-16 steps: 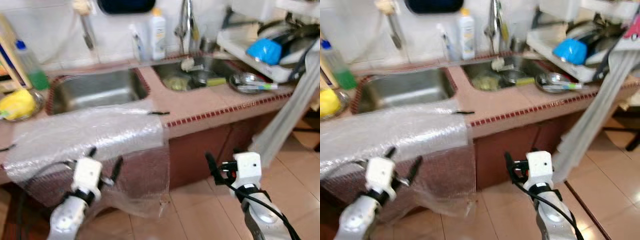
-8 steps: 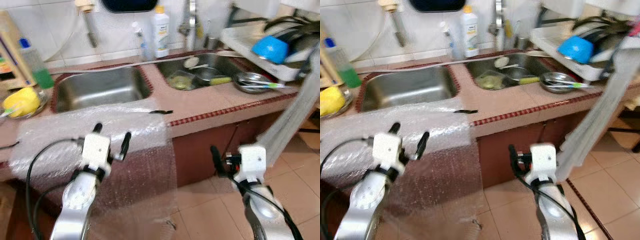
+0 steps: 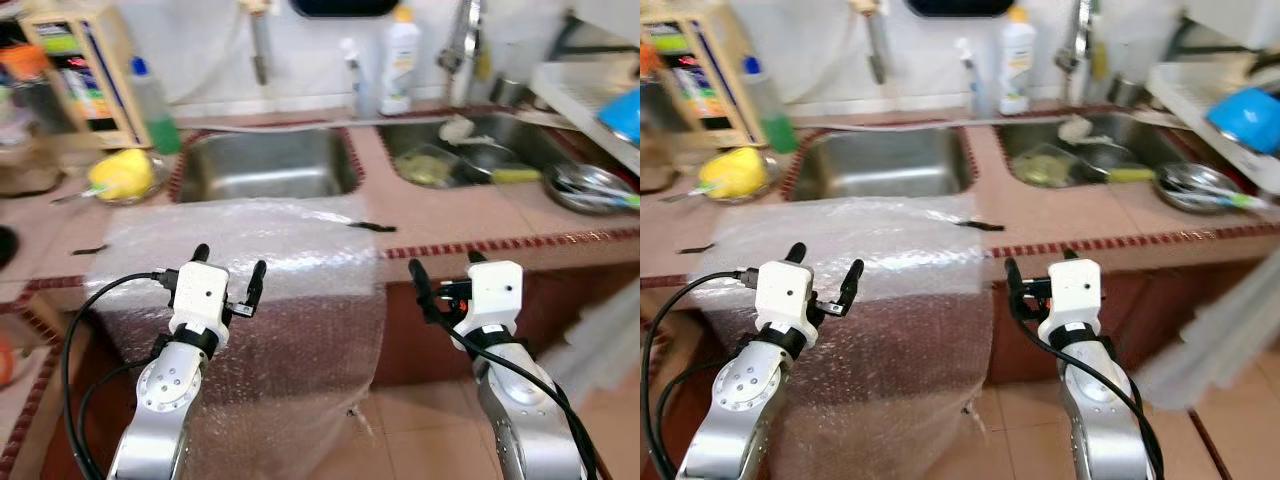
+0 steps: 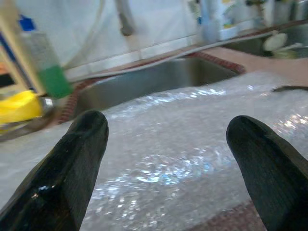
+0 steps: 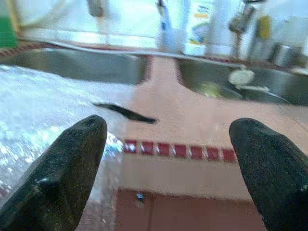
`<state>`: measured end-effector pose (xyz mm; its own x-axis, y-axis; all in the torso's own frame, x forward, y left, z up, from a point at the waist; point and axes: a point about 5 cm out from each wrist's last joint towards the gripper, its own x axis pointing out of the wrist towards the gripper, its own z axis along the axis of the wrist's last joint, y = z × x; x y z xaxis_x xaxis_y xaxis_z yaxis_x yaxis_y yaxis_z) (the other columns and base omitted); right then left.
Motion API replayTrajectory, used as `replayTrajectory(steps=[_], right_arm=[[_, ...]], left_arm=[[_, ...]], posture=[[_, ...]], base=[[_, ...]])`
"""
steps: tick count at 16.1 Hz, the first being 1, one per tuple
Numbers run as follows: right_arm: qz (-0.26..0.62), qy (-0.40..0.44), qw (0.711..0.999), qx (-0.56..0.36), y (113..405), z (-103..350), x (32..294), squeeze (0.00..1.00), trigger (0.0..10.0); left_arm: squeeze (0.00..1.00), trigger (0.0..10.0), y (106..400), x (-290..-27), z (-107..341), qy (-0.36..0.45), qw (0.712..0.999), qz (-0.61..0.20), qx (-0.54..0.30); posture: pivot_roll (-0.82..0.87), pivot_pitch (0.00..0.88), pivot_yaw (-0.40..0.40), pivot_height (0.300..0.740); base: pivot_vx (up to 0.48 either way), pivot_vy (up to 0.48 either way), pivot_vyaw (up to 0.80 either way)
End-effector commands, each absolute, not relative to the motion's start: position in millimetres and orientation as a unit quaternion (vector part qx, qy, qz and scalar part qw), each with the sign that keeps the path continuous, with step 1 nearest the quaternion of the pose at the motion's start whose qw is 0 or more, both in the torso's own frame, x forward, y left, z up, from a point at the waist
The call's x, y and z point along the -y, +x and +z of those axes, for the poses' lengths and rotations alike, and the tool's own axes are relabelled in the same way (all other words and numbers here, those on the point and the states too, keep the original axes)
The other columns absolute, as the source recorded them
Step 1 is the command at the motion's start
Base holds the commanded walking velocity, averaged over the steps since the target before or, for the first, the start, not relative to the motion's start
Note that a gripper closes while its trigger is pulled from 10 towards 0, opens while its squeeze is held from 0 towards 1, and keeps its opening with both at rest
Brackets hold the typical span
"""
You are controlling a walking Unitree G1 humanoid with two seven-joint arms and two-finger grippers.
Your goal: Kitchen organization
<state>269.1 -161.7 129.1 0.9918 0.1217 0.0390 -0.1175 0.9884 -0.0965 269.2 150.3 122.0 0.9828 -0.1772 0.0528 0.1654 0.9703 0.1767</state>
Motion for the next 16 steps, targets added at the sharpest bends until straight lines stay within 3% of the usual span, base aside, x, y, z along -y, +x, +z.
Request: replayTrajectory(steps=[1, 5, 11, 16], right_arm=[[0.059, -0.049, 0.997, 0.02, 272, 130, 163, 0.0, 10.0], [0.065, -0.046, 0.997, 0.022, 272, 131, 161, 0.0, 10.0], [0.027, -0.006, 0.999, 0.045, 271, 144, 163, 0.0, 10.0], [0.024, -0.007, 0.999, 0.043, 275, 146, 164, 0.0, 10.0]], left_arm=[[0.0, 10.0, 272, -152, 120, 0.089, 0.993, -0.078, 0.028], [0.0, 10.0, 274, -153, 121, 0.073, 0.995, -0.067, 0.028], [0.0, 10.0, 275, -150, 116, -0.058, 0.996, -0.07, 0.003], [0.0, 10.0, 281, -145, 125, -0.072, 0.993, -0.088, 0.013]], posture=[[0.05, 0.0, 0.059, 0.74], [0.06, 0.0, 0.051, 0.74], [0.06, 0.0, 0.036, 0.74], [0.05, 0.0, 0.032, 0.74]], base=[[0.0, 0.0, 0.79], [0.0, 0.0, 0.78], [0.0, 0.0, 0.0], [0.0, 0.0, 0.0]])
